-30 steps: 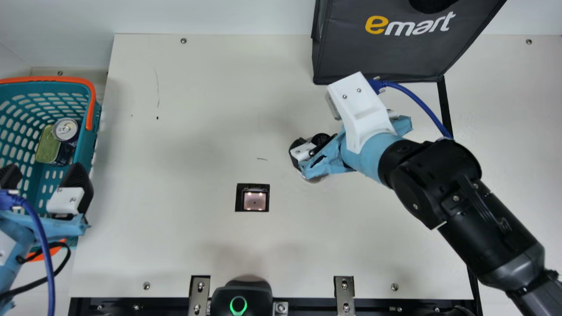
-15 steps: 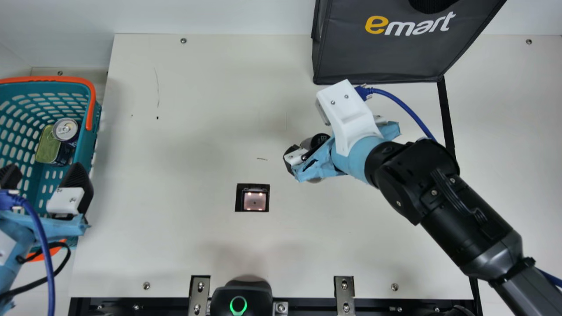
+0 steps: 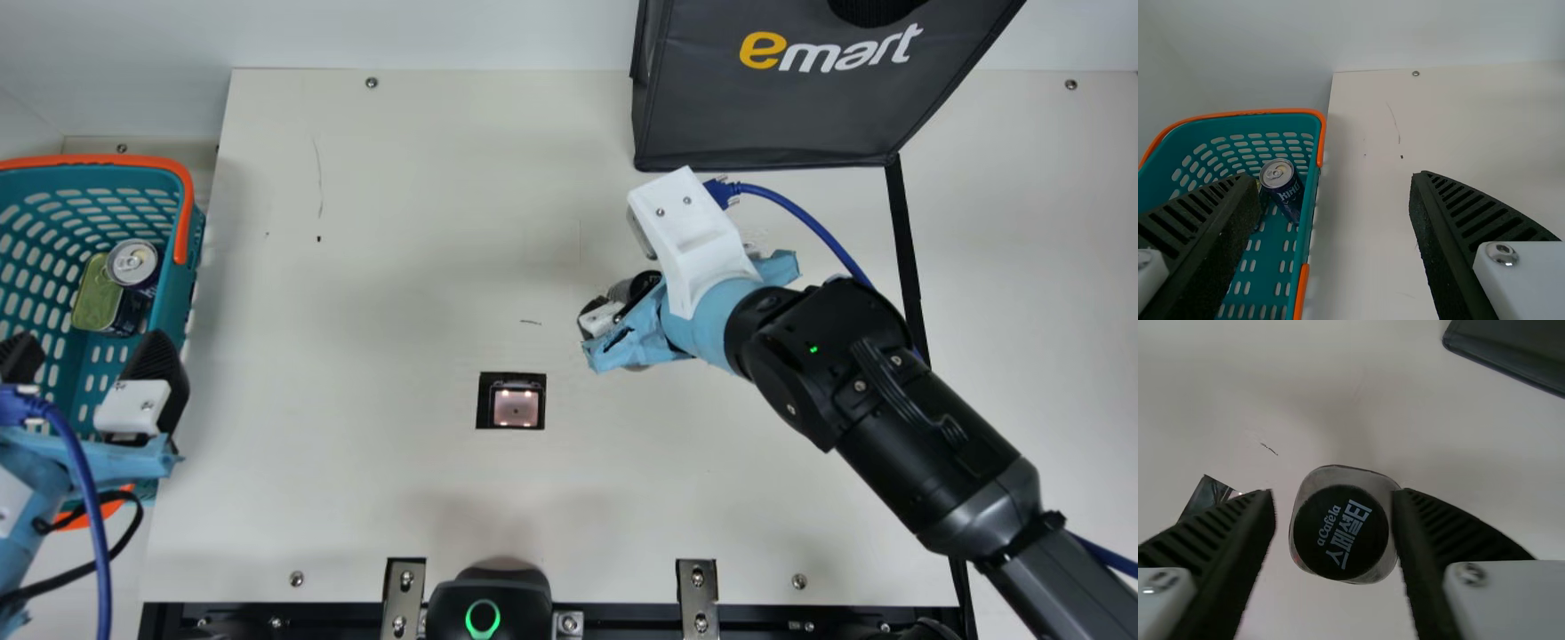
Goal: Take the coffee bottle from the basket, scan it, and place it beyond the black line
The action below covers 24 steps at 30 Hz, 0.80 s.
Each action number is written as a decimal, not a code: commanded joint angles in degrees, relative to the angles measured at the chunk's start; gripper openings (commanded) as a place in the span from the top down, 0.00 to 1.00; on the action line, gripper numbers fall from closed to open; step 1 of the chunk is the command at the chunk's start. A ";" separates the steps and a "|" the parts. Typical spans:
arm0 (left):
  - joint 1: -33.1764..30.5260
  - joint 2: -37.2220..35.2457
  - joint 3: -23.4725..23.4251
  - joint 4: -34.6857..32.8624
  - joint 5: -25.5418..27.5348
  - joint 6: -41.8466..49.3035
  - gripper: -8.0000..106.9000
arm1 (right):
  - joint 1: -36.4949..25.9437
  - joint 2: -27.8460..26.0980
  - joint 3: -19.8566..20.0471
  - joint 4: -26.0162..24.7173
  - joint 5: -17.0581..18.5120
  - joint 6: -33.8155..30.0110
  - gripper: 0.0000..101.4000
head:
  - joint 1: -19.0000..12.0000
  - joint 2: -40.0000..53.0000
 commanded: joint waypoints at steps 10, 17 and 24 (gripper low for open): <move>0.00 0.00 0.00 0.00 0.00 0.00 0.15 | 0.06 0.43 -1.12 -0.67 1.06 0.29 1.00 | -0.87 0.09; 0.00 0.00 0.00 0.00 0.00 0.00 0.15 | -0.17 0.29 -2.49 -1.51 1.81 0.26 1.00 | -0.87 0.09; 0.00 0.00 0.00 0.00 0.00 0.00 0.15 | -0.25 0.05 -4.11 -2.35 2.76 0.14 1.00 | -0.87 0.09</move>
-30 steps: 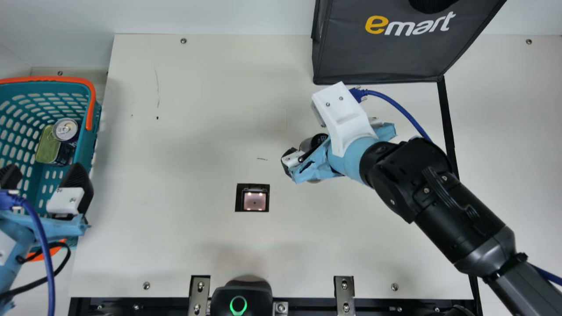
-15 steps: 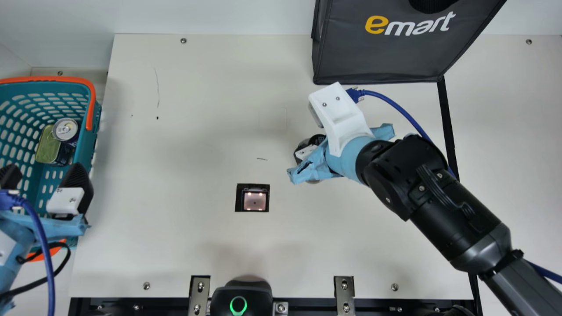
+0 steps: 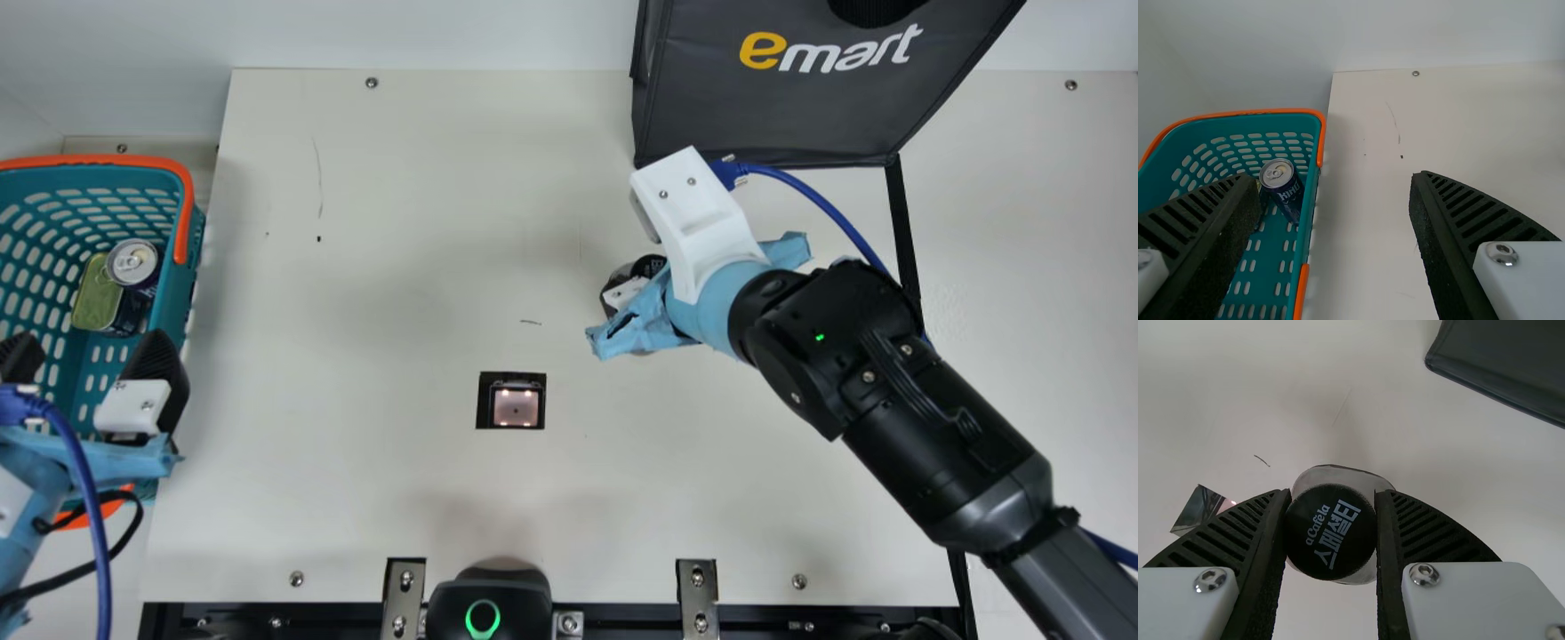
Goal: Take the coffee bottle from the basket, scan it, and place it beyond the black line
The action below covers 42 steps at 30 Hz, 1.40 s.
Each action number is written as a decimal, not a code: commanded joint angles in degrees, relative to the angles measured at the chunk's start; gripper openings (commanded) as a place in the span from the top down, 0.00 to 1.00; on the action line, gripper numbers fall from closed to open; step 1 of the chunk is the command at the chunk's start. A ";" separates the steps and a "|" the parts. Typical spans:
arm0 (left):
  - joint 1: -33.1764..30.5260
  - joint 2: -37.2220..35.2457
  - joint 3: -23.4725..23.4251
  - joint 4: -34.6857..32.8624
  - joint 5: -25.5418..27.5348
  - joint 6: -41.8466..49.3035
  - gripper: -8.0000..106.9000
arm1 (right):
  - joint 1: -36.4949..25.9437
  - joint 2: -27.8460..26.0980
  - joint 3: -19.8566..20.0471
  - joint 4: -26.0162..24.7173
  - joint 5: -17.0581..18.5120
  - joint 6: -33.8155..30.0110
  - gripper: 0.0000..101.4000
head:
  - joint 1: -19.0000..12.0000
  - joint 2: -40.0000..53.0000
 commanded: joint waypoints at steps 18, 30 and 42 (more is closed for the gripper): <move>0.00 0.00 0.00 0.00 0.00 0.00 0.15 | 0.09 -0.93 -0.95 -0.76 0.77 0.38 1.00 | -0.96 0.09; 0.00 0.00 0.00 0.00 0.00 0.00 0.15 | -0.05 -1.61 -0.39 -0.45 0.56 0.35 1.00 | -0.96 -9.27; 0.00 0.00 0.00 0.00 0.00 0.00 0.15 | -0.49 -2.12 0.24 -0.35 0.32 0.42 1.00 | -0.96 -19.91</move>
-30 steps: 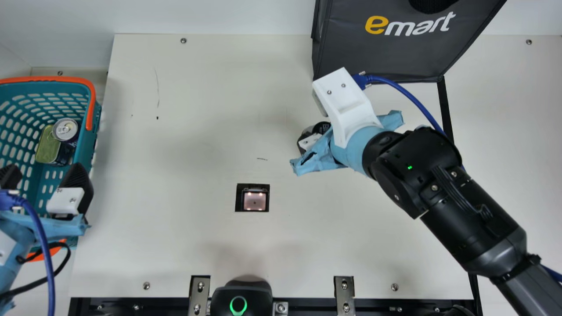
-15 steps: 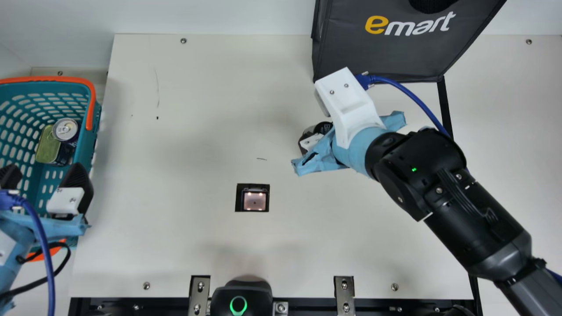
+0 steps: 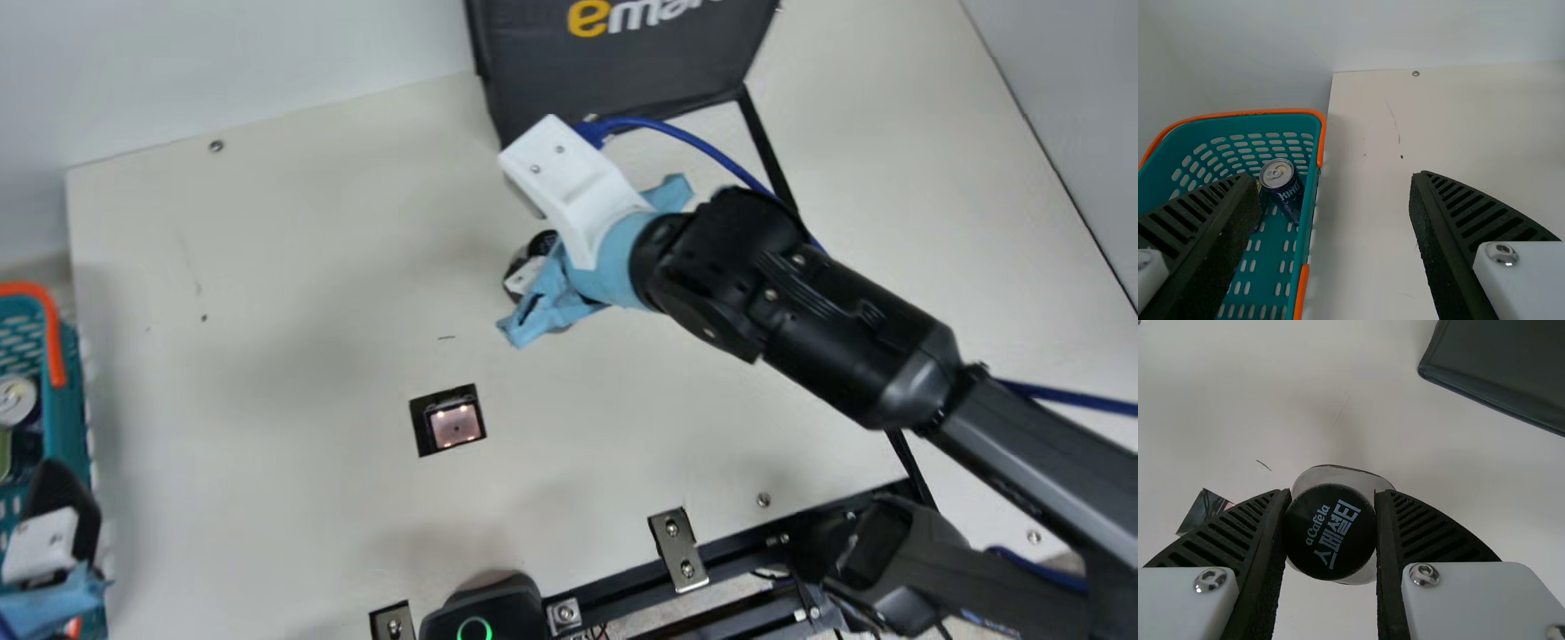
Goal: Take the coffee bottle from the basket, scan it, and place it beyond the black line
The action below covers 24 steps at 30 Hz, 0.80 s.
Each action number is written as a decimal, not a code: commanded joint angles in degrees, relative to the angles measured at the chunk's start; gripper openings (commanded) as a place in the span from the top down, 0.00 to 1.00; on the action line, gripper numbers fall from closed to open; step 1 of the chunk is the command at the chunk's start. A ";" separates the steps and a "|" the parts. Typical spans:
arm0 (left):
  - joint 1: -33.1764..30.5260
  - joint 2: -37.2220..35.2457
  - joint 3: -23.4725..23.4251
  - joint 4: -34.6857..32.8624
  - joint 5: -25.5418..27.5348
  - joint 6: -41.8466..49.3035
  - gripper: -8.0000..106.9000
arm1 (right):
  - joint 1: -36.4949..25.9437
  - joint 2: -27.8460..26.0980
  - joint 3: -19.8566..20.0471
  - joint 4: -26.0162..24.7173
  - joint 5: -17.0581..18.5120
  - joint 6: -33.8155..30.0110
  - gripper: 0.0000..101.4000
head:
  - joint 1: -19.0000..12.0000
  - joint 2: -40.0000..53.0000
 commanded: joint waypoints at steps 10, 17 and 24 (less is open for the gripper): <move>0.00 0.00 0.00 0.00 0.00 0.00 0.15 | -3.70 -0.73 0.47 -0.20 0.29 -0.03 1.00 | -0.96 -0.13; 0.00 0.00 0.00 0.00 0.00 0.00 0.15 | -9.71 -1.65 0.76 0.01 0.87 -1.37 1.00 | -0.96 -0.13; 0.00 0.00 0.00 0.00 0.00 0.00 0.15 | -16.48 -2.55 0.96 0.75 1.46 -3.71 1.00 | -0.96 -0.13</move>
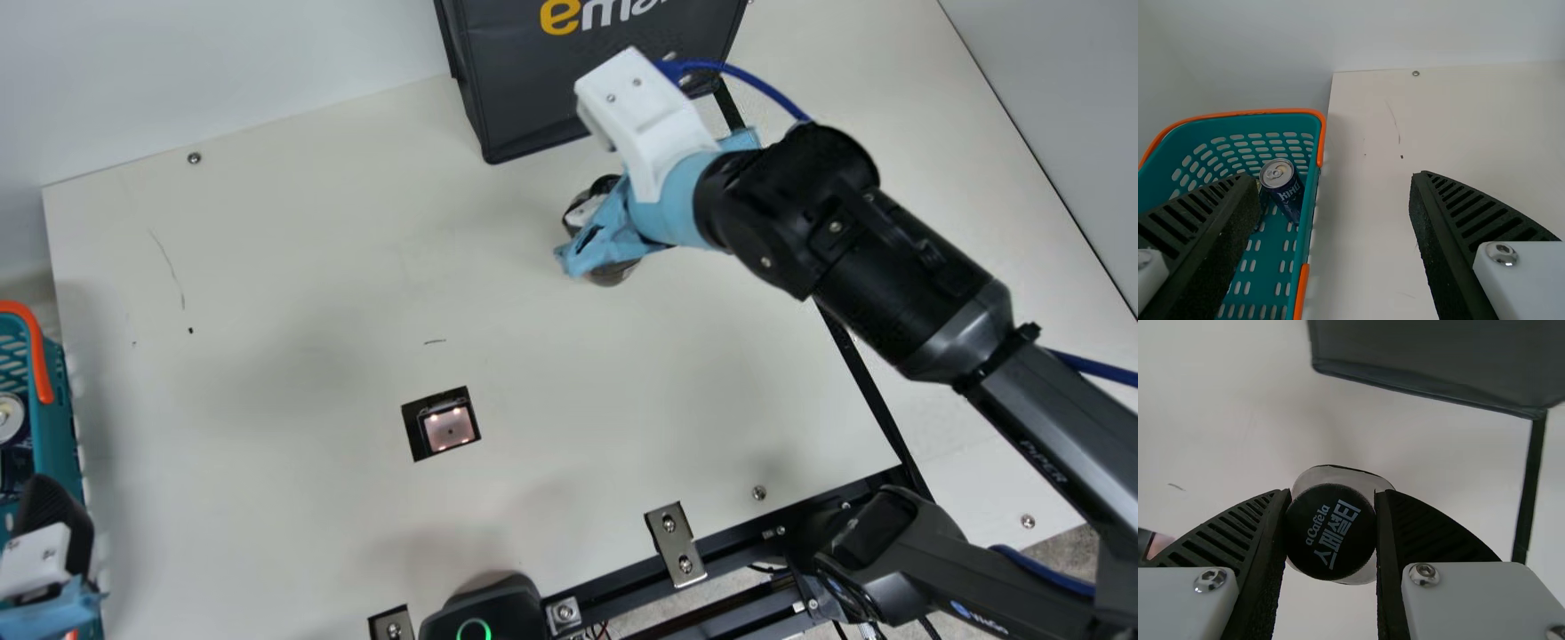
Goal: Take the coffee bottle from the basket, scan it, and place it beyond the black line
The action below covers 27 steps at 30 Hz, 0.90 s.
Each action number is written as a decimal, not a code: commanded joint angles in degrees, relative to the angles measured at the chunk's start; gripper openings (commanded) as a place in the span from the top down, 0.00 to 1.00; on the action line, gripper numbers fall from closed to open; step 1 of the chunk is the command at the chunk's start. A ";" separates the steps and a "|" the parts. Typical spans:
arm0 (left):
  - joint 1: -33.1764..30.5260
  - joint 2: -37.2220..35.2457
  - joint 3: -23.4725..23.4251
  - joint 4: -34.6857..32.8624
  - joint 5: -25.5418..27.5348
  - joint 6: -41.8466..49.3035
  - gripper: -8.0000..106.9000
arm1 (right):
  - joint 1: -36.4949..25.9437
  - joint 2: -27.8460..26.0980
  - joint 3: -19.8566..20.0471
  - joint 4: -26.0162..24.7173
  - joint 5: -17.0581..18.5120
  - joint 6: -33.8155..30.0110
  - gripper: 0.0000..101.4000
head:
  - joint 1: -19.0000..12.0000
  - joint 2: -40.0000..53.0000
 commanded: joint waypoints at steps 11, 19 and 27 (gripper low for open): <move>0.00 0.00 0.00 0.00 0.00 0.00 0.15 | -11.99 -1.25 1.14 2.81 0.18 -4.21 1.00 | -0.96 -0.13; 0.00 0.00 0.00 0.00 0.00 0.00 0.15 | -20.64 -2.14 2.25 6.10 -0.45 -8.26 1.00 | -0.96 -0.13; 0.00 0.00 0.00 0.00 0.00 0.00 0.15 | -29.38 -2.30 3.11 10.02 -1.46 -13.00 1.00 | -0.96 -0.13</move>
